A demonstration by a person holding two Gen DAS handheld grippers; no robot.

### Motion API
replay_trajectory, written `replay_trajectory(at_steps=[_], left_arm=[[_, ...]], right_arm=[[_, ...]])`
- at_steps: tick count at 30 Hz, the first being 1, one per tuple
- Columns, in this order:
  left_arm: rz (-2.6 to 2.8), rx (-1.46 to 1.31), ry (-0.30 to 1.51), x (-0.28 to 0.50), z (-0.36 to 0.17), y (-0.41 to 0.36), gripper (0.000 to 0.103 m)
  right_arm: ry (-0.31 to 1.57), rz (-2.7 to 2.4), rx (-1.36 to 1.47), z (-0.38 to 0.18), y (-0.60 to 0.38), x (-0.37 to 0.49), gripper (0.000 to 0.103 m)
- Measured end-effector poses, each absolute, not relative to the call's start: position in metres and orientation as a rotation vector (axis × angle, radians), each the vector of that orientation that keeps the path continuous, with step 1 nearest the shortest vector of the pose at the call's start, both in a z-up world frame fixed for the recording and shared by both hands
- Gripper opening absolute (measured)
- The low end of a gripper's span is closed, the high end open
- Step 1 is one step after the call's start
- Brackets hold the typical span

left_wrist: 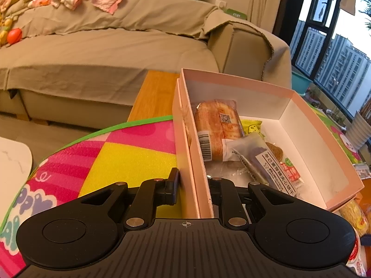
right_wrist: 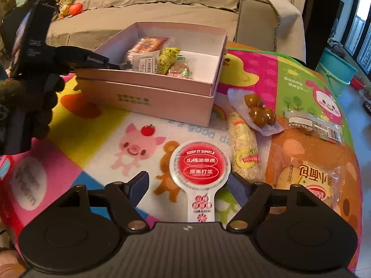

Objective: Organize objects
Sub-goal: 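Carry the red-capped snack into the pink box with the right gripper and release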

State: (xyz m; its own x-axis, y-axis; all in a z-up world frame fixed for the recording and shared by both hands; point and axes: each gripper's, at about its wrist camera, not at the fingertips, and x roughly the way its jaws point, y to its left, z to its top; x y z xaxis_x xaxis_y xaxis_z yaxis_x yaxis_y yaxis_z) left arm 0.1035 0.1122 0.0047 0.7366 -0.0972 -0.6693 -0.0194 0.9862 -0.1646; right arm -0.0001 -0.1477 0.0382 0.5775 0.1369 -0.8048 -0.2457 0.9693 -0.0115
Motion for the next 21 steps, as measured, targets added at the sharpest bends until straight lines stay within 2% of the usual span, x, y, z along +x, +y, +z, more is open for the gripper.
replay_trajectory(at_steps=[2, 3, 4, 12, 15, 21], left_arm=[[-0.040, -0.159, 0.739, 0.103, 0.005, 0.111, 0.018], [-0.038, -0.152, 0.731, 0.102, 0.006, 0.110, 0.018], [-0.036, -0.144, 0.725, 0.101, 0.006, 0.109, 0.018], [-0.035, -0.109, 0.726, 0.101, 0.008, 0.105, 0.018], [-0.033, -0.110, 0.727, 0.101, 0.008, 0.105, 0.018], [-0.032, -0.113, 0.728, 0.101, 0.007, 0.105, 0.018]], right_arm=[[0.918, 0.217, -0.125, 0.036, -0.149, 0.003, 0.075], [0.914, 0.218, -0.130, 0.036, -0.149, 0.004, 0.070], [0.908, 0.217, -0.139, 0.035, -0.148, 0.003, 0.059], [0.939, 0.292, -0.041, 0.049, -0.152, -0.004, 0.058], [0.899, 0.351, 0.062, 0.080, -0.156, -0.005, 0.058], [0.693, 0.390, 0.202, 0.158, -0.162, 0.016, 0.058]])
